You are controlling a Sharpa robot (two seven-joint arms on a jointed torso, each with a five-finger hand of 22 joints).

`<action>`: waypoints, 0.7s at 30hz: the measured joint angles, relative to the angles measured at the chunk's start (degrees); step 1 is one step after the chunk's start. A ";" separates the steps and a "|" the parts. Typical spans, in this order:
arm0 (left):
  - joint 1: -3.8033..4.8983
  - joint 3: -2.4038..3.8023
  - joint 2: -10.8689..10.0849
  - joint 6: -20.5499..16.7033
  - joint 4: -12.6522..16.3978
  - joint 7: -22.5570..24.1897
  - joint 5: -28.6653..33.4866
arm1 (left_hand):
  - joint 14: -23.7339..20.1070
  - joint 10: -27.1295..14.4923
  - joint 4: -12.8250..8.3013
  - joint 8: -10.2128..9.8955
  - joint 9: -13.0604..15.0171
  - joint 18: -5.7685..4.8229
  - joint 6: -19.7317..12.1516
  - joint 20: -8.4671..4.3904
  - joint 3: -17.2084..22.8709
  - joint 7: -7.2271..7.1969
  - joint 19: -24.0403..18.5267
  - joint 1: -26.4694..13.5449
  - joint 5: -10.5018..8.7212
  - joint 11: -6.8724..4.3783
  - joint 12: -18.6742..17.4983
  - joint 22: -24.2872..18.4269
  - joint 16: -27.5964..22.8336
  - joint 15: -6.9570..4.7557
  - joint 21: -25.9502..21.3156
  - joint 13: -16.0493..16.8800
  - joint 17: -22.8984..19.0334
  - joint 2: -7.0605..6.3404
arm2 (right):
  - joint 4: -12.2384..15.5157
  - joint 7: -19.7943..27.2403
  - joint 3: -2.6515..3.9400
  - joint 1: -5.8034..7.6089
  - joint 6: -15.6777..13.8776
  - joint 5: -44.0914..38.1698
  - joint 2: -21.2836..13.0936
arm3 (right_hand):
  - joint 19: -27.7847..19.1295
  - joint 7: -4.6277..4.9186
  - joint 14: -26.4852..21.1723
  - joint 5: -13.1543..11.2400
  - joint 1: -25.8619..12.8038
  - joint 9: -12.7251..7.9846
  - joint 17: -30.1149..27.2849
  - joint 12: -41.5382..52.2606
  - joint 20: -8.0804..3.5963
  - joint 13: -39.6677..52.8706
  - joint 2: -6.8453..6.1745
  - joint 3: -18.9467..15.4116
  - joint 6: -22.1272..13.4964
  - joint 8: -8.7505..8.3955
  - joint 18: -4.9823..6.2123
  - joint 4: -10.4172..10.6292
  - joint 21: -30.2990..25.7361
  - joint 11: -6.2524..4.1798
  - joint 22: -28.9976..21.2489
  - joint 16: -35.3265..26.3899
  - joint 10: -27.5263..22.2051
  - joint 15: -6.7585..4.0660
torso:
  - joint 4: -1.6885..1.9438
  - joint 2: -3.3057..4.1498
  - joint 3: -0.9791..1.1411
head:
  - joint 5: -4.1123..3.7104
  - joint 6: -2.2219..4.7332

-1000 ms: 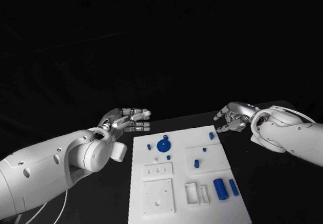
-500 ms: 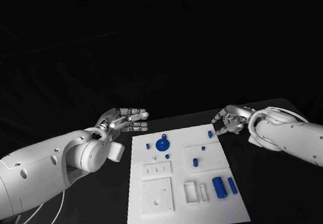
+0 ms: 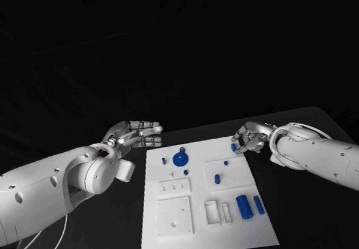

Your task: Assemble the parts on the task board

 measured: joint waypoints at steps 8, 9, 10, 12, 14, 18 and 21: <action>0.00 0.01 0.03 0.06 0.09 0.02 -0.26 | 0.00 0.00 -0.04 0.00 0.00 0.00 0.00 0.00 -0.04 0.00 0.00 0.00 0.00 0.00 0.00 0.00 0.00 0.00 0.00 0.00 0.00 0.00 | -1.52 0.37 0.01 -0.37 0.01 0.23 1.00 | 0.00 0.08 0.00 -0.23 -0.68 0.00 0.18 0.19 0.00 0.16 0.68 0.35 0.92 0.00 0.00 0.02 0.00 0.22 0.31 0.00 -0.21 0.00 | 0.28 0.39 0.04 | -0.47 0.21; 0.00 0.01 0.06 0.07 0.08 0.02 -0.29 | 0.00 0.00 -0.04 0.00 0.00 0.00 0.00 0.00 -0.04 0.00 0.00 0.00 0.00 0.00 0.00 0.00 0.00 0.00 0.00 0.00 0.00 0.00 | -1.72 0.41 0.01 -0.40 -0.01 0.28 1.09 | 0.00 0.30 0.00 -0.45 -0.68 0.00 0.24 0.27 0.00 0.16 0.68 0.35 1.13 0.00 0.00 0.03 0.00 0.22 0.34 0.00 -0.21 0.01 | 0.31 0.46 0.03 | -0.59 0.36; 0.00 0.01 0.09 0.08 0.06 0.02 -0.31 | 0.00 0.00 -0.04 0.00 0.00 0.00 0.00 0.00 -0.04 0.00 0.00 0.00 0.00 0.00 0.00 0.00 0.00 0.00 0.00 0.00 0.00 0.00 | -1.88 0.45 0.01 -0.42 -0.03 0.33 1.16 | 0.00 0.18 0.00 -0.45 -0.92 0.01 0.31 0.27 0.00 0.16 0.92 0.35 1.23 0.00 0.00 0.03 0.00 0.22 0.40 0.00 -0.21 0.01 | 0.34 0.52 0.02 | -0.64 0.44; 0.00 0.01 0.13 0.10 0.02 0.03 -0.35 | 0.00 0.00 -0.04 0.00 0.00 0.00 0.00 0.00 -0.04 0.00 0.00 0.00 0.00 0.00 0.00 0.00 0.00 0.00 0.00 0.00 0.00 0.00 | -2.18 0.61 0.11 -0.41 -0.18 0.50 1.28 | 0.00 0.24 0.00 -0.67 -0.93 0.01 0.39 0.27 0.00 0.25 0.92 0.62 1.77 -0.01 0.00 0.31 0.00 0.44 0.54 0.01 0.01 0.01 | 0.38 0.62 0.00 | -0.71 0.59; 0.00 0.01 0.14 0.12 -0.02 0.03 -0.38 | 0.00 0.00 -0.04 0.00 0.00 -0.01 0.00 0.00 -0.04 0.00 0.00 0.00 0.00 0.00 0.00 0.00 0.00 0.00 0.00 0.00 0.00 0.00 | -2.40 0.77 0.12 -0.37 -0.34 0.68 1.38 | 0.00 0.35 0.00 -0.85 -1.24 0.02 0.47 0.50 0.00 0.29 1.24 1.19 2.22 -0.01 0.01 0.22 0.00 0.44 0.70 0.27 0.01 0.01 | 0.44 0.70 -0.02 | -0.77 0.66; 0.00 0.01 0.14 0.13 -0.09 0.03 -0.43 | 0.00 0.00 -0.04 0.00 0.00 0.00 0.00 0.00 -0.04 0.00 0.00 0.00 0.00 0.00 0.00 0.00 0.00 0.00 0.00 0.00 0.00 0.00 | -2.61 0.96 0.12 -0.38 -0.58 0.92 1.48 | 0.00 0.45 0.21 -2.02 -1.77 0.06 0.68 0.80 0.00 0.38 1.76 3.06 3.91 -0.01 0.00 -0.26 0.01 0.56 1.08 0.27 0.14 0.22 | 0.48 0.73 -0.04 | -0.80 0.52; 0.00 0.01 0.14 0.14 -0.10 0.03 -0.46 | 0.00 0.00 -0.04 0.00 0.00 0.00 0.00 0.00 -0.04 0.00 0.00 0.00 0.00 0.00 0.00 0.00 0.00 0.00 0.00 0.00 0.00 0.00 | -2.66 1.01 0.12 -0.40 -0.70 1.06 1.48 | 0.00 0.48 0.21 -2.44 -1.81 0.06 0.95 0.84 0.00 0.45 1.81 4.45 5.02 -0.01 0.01 -0.47 0.01 0.65 1.37 0.59 0.23 0.22 | 0.47 0.74 -0.05 | -0.69 0.41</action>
